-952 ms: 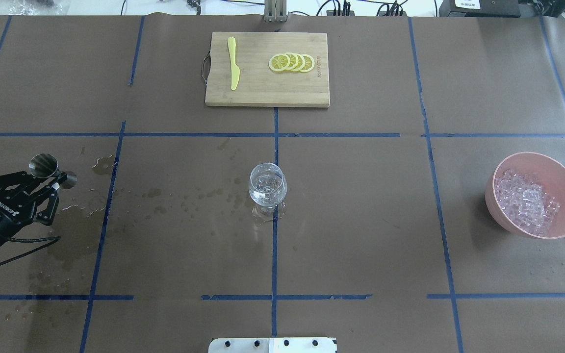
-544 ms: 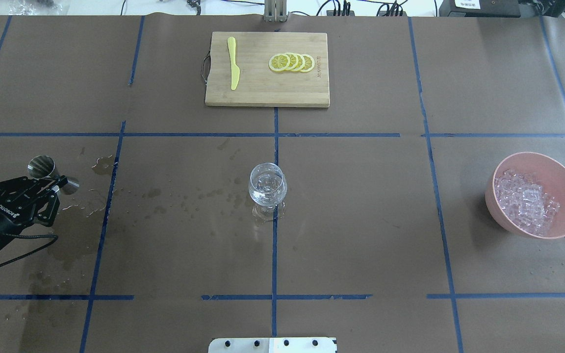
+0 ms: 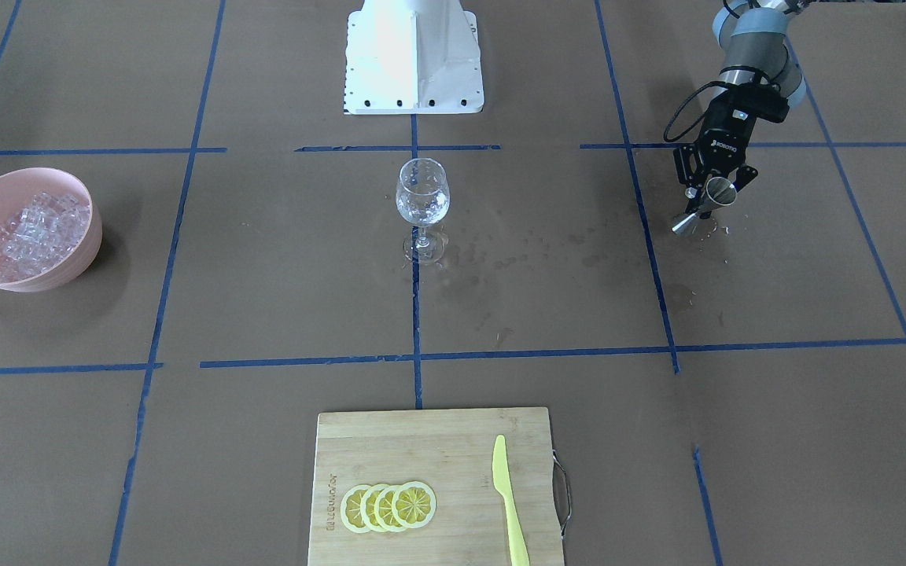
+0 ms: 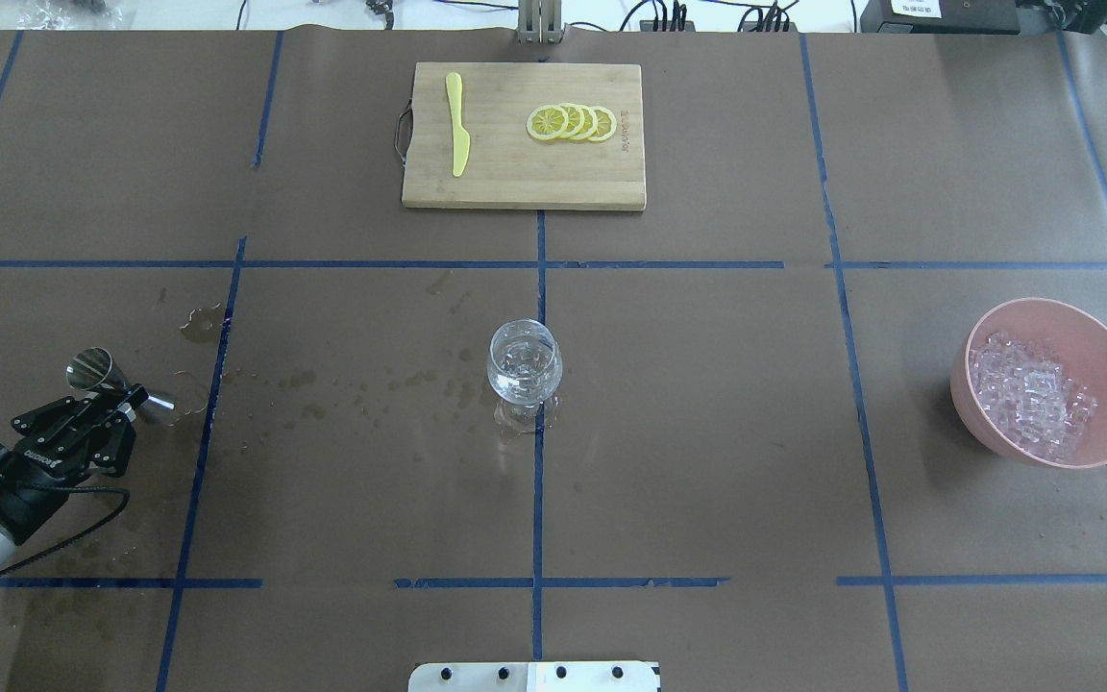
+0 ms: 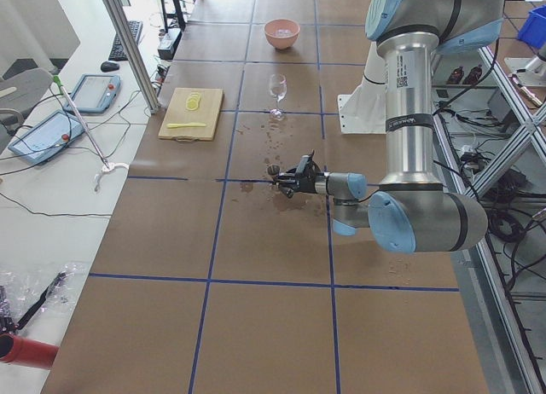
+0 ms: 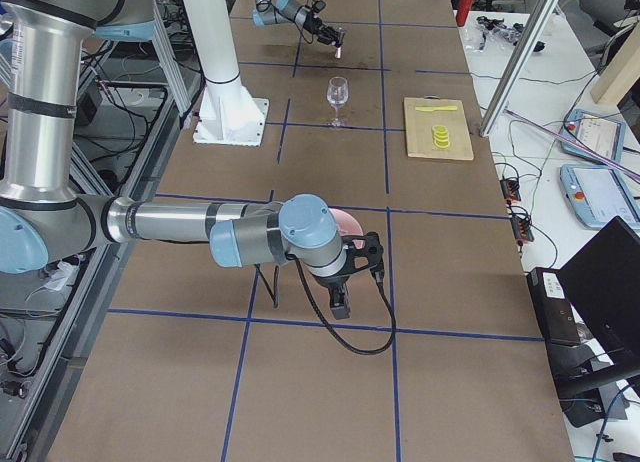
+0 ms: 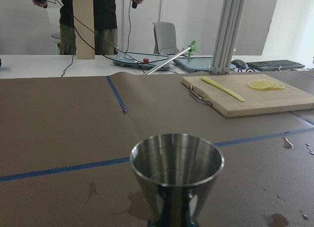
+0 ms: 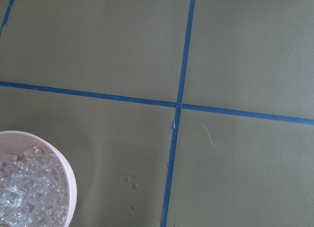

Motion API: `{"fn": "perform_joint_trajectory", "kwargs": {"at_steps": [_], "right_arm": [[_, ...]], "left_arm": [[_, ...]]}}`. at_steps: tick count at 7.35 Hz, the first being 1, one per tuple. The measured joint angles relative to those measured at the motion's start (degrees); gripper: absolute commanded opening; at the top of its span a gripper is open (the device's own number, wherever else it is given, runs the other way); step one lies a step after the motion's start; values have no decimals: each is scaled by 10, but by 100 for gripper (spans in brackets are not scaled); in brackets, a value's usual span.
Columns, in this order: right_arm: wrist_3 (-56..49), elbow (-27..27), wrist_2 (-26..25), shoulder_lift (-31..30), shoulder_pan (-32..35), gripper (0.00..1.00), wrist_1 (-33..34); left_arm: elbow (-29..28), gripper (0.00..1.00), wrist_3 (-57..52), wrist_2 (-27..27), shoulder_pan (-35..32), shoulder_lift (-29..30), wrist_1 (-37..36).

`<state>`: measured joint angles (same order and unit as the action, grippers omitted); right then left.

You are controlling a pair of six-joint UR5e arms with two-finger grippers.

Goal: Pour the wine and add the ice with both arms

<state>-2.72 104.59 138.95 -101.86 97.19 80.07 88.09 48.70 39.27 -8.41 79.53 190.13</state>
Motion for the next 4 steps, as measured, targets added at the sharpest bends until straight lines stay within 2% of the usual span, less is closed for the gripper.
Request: {"fn": "perform_joint_trajectory", "kwargs": {"at_steps": [4], "right_arm": [[0,0,0,0,2,100,0]], "left_arm": [[-27,0,-5,-24,18,29,-2]]}}
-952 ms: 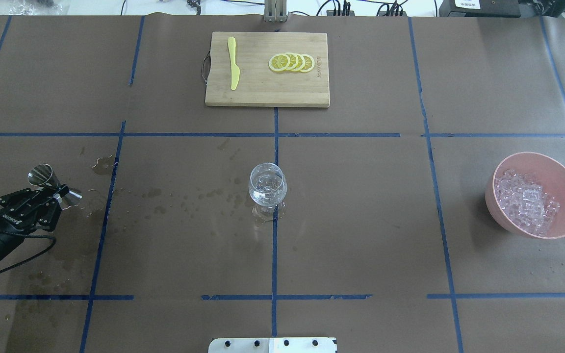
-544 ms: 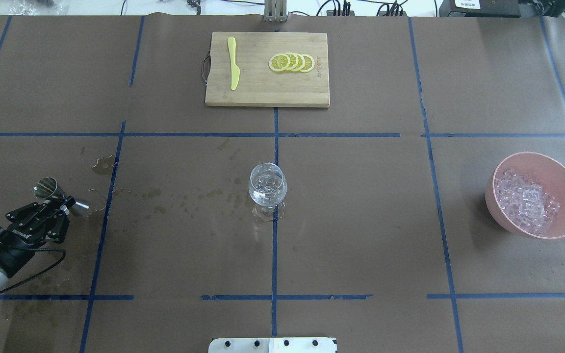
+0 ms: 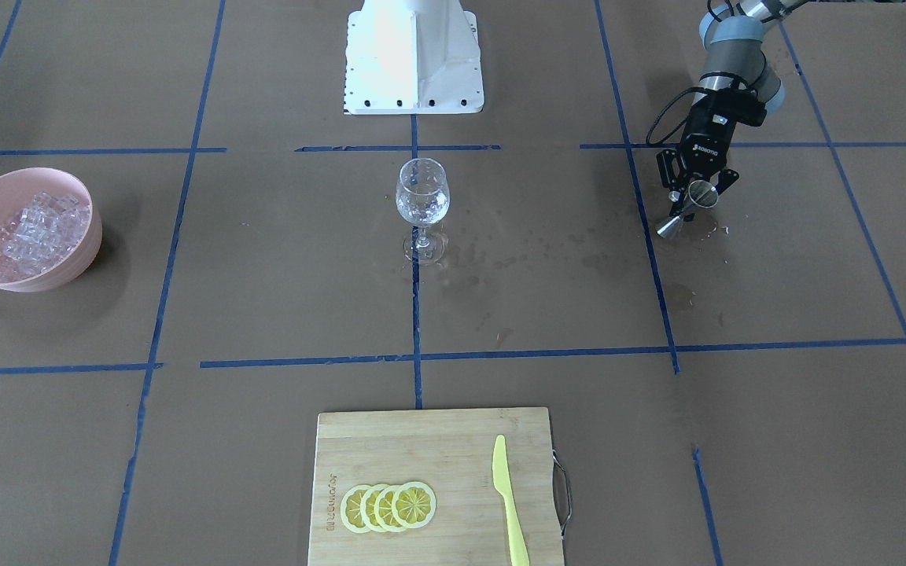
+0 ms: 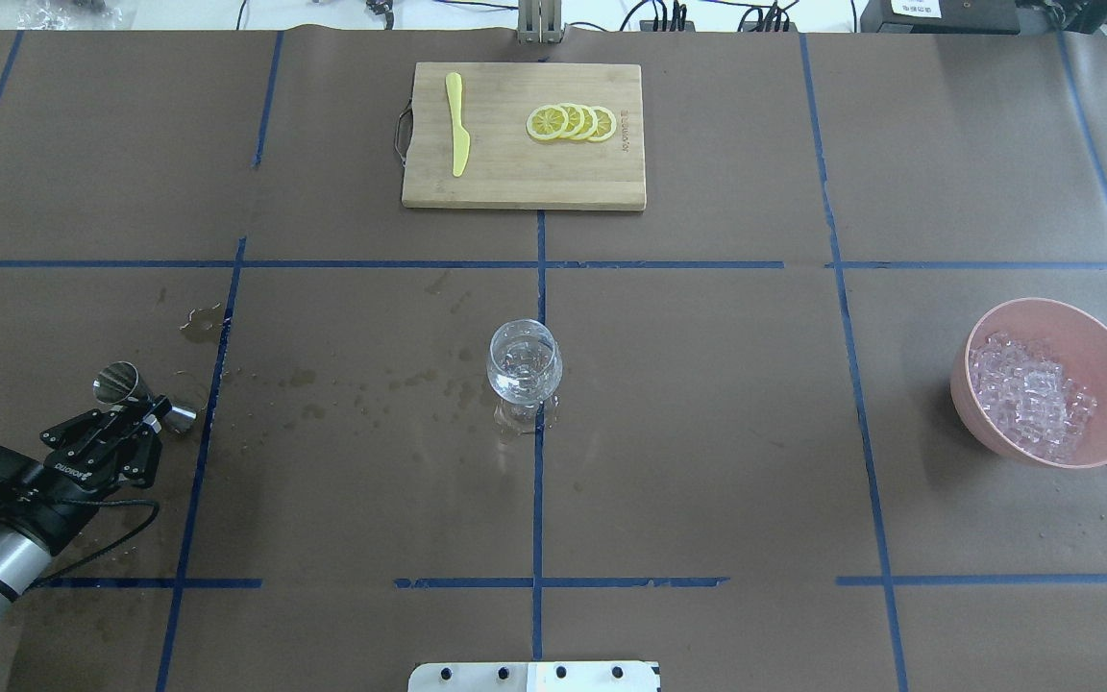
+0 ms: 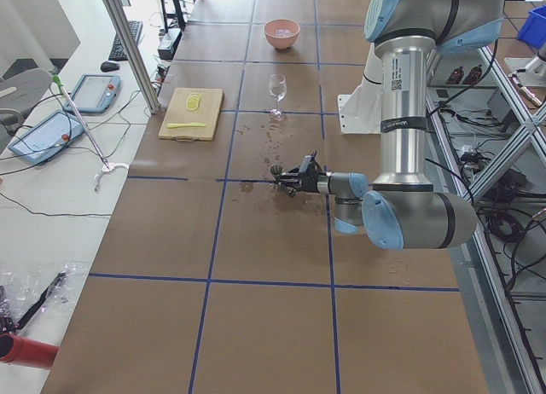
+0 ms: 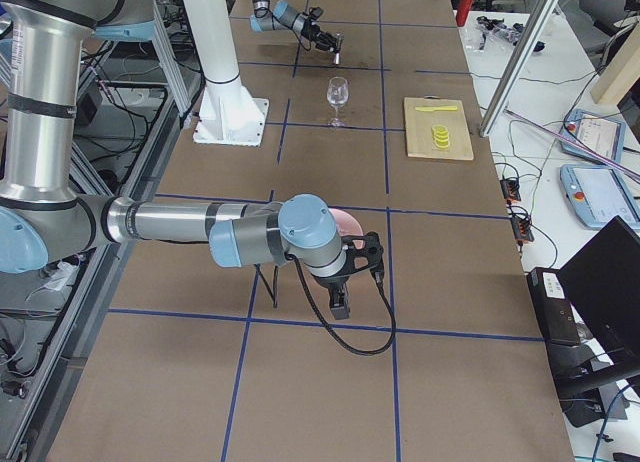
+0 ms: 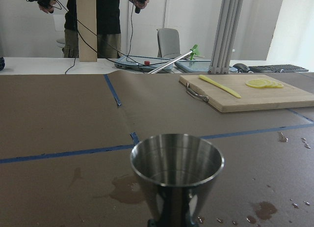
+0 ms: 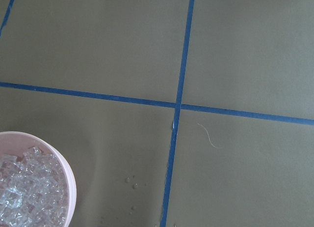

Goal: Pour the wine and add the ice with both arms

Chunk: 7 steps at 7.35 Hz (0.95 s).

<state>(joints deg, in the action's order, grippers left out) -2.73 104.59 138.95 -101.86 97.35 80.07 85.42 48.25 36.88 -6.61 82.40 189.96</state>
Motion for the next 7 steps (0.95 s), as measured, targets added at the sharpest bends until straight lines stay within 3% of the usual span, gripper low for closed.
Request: {"fn": "perform_joint_trajectory", "kwargs": {"at_steps": [3,5,7], "right_arm": [[0,0,0,0,1,100,0],[0,0,0,0,2,100,0],[0,0,0,0,2,100,0]], "left_arm": [[-10,4,-11,-3,7,9,0],[-9,22,-38,-3,7,9,0],[-8,31,-53,-3,8,10,0]]}}
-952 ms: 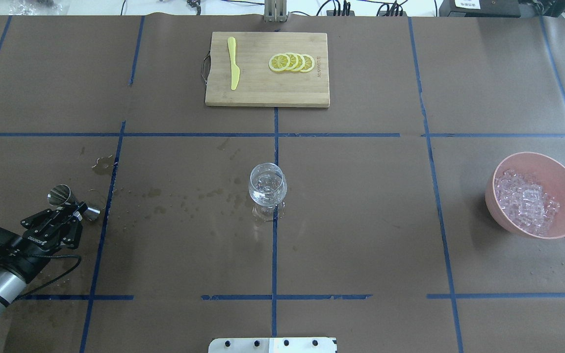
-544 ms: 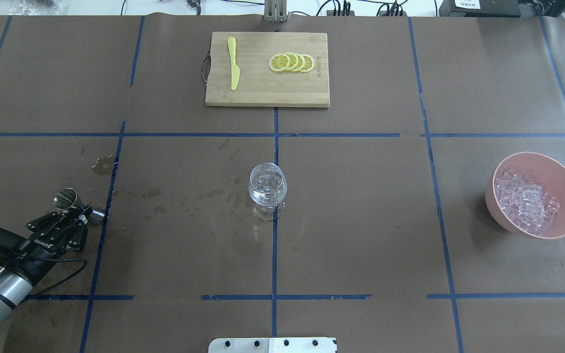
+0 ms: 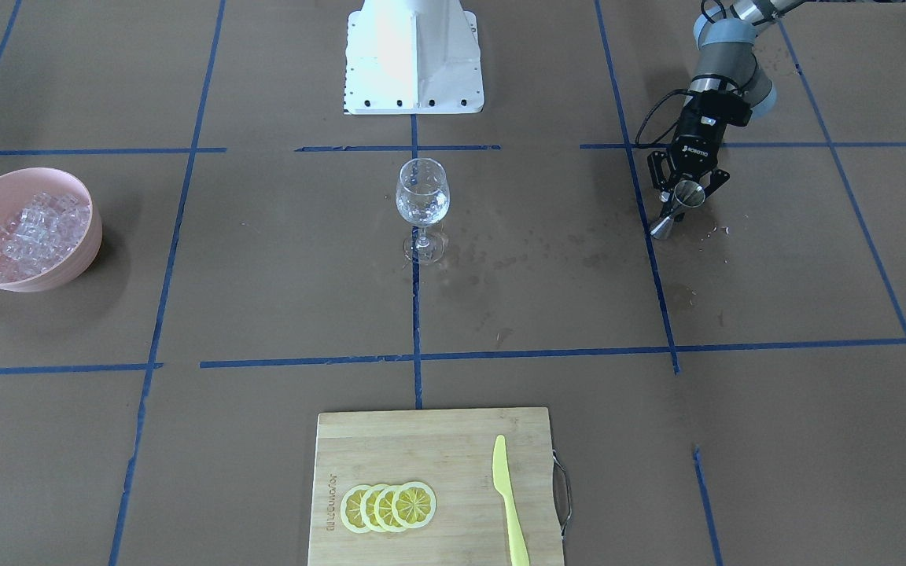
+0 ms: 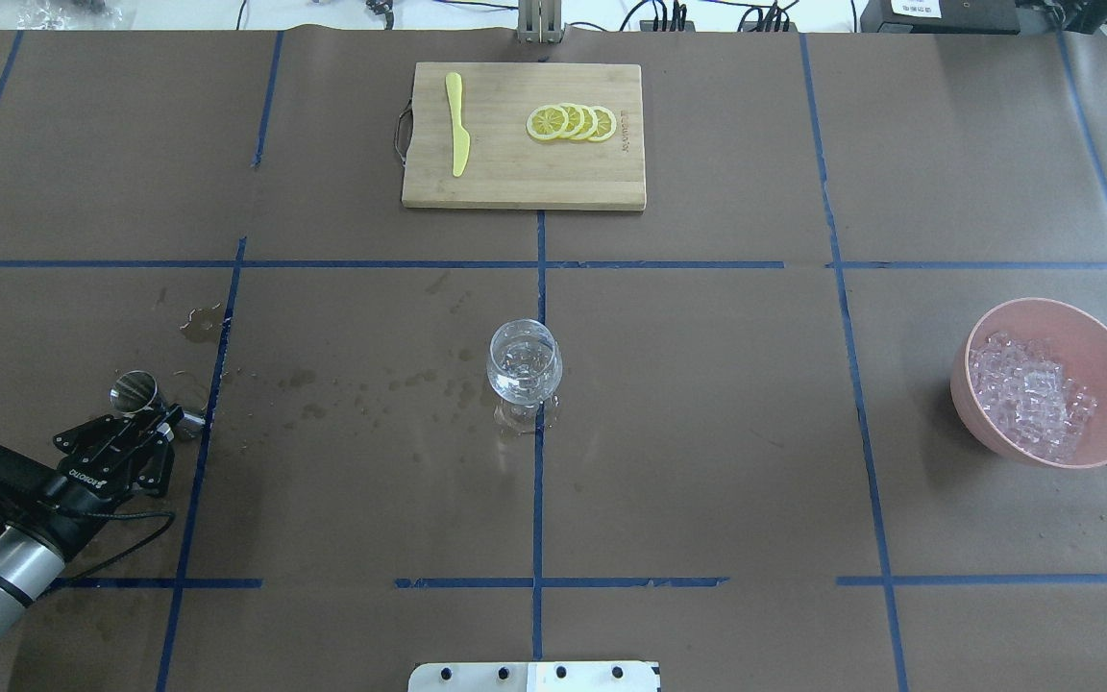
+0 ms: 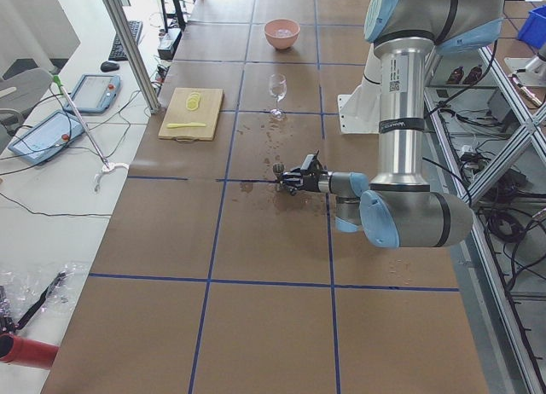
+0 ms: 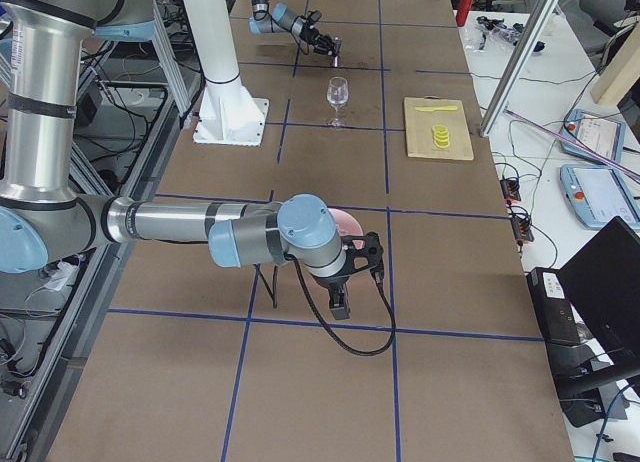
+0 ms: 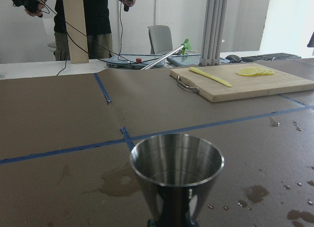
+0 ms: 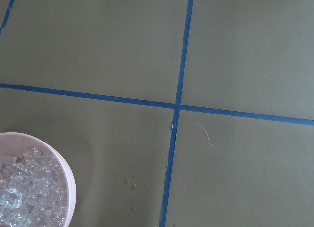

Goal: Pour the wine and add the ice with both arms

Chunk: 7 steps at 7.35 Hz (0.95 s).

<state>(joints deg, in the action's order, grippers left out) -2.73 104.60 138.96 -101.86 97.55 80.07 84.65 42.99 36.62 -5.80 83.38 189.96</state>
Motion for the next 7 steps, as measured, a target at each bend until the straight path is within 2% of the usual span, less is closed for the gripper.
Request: {"fn": "perform_joint_trajectory", "kwargs": {"at_steps": [2,3,4,5,7], "right_arm": [[0,0,0,0,0,100,0],[0,0,0,0,0,100,0],[0,-1,0,0,0,100,0],[1,0,0,0,0,100,0],[1,0,0,0,0,100,1]], "left_arm": [[1,37,-10,1,1,0,1],[1,49,-12,1,1,0,1],[2,76,-12,1,1,0,1],[2,99,-12,1,1,0,1],[7,100,-12,-7,-1,-1,5]]}}
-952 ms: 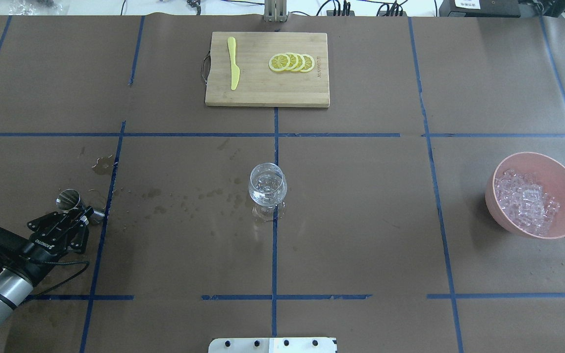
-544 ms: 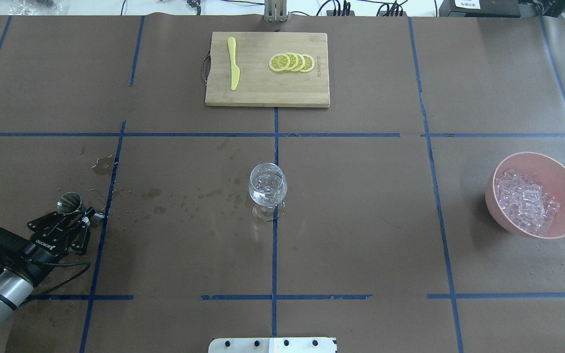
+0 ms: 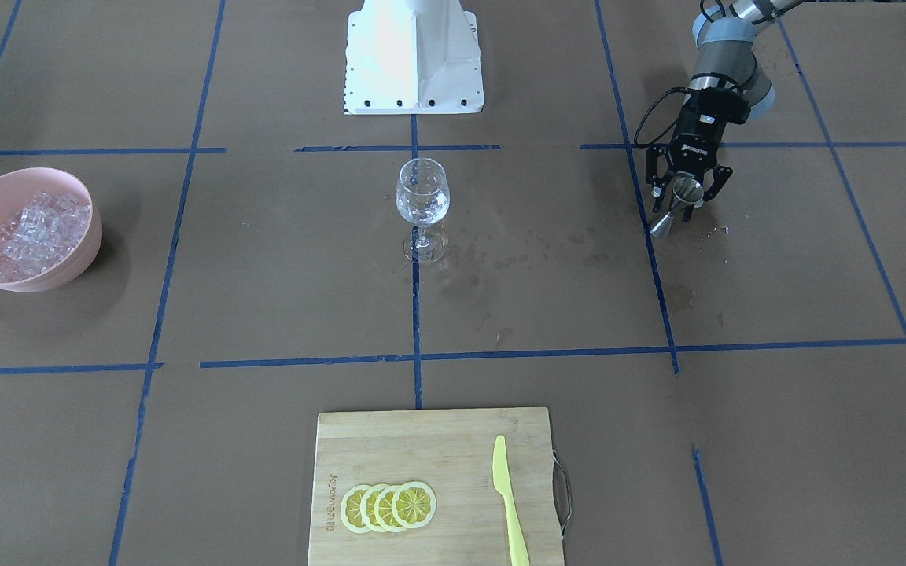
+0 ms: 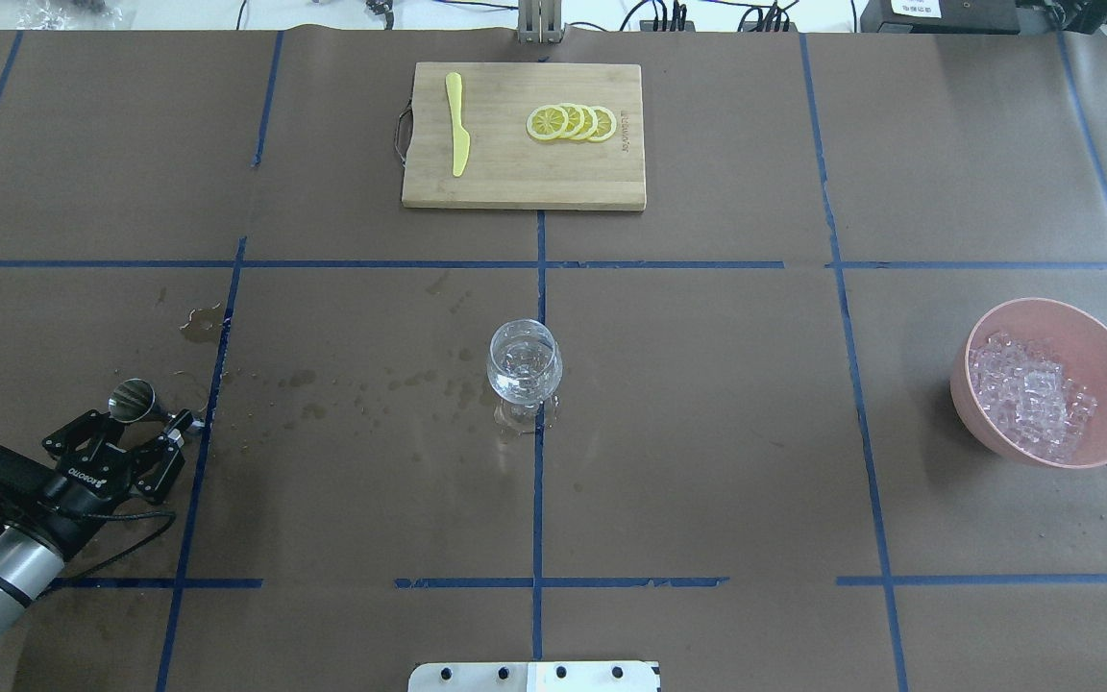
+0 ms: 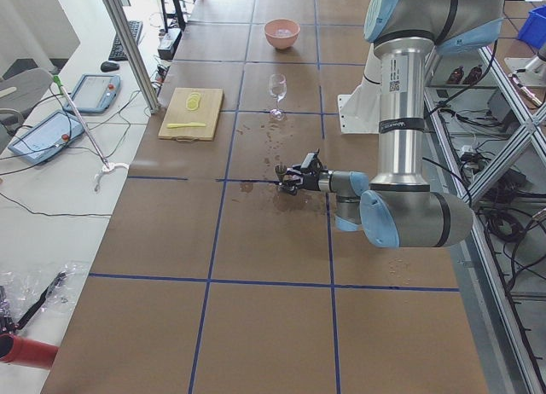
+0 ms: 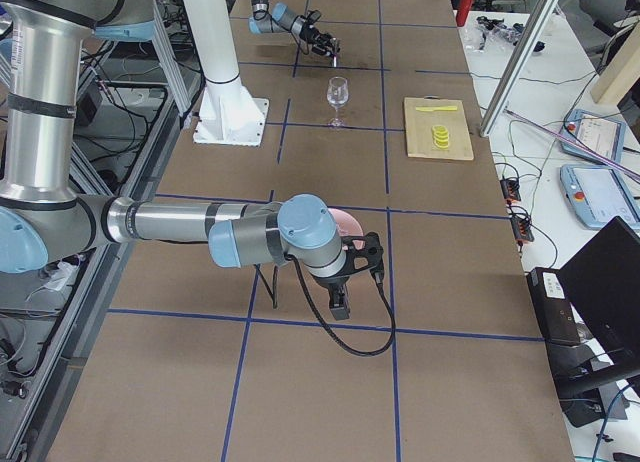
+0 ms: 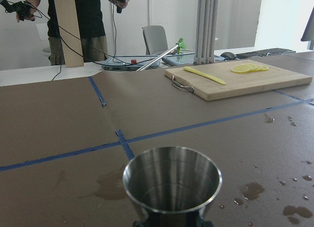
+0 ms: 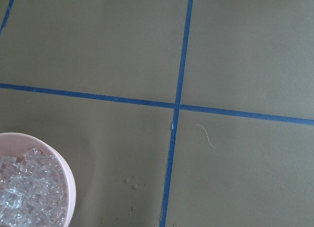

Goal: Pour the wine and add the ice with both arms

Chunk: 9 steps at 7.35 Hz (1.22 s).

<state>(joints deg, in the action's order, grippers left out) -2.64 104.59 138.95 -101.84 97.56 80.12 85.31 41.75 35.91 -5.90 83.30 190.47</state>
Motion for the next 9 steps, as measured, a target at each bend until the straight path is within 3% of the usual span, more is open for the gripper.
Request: {"fn": "perform_joint_trajectory", "kwargs": {"at_steps": [6,9], "right_arm": [[0,-2,1,0,0,100,1],[1,-3,4,1,0,100,1]], "left_arm": [[76,100,-49,-52,-4,-9,31],[106,100,-130,-26,-36,-11,73]]}}
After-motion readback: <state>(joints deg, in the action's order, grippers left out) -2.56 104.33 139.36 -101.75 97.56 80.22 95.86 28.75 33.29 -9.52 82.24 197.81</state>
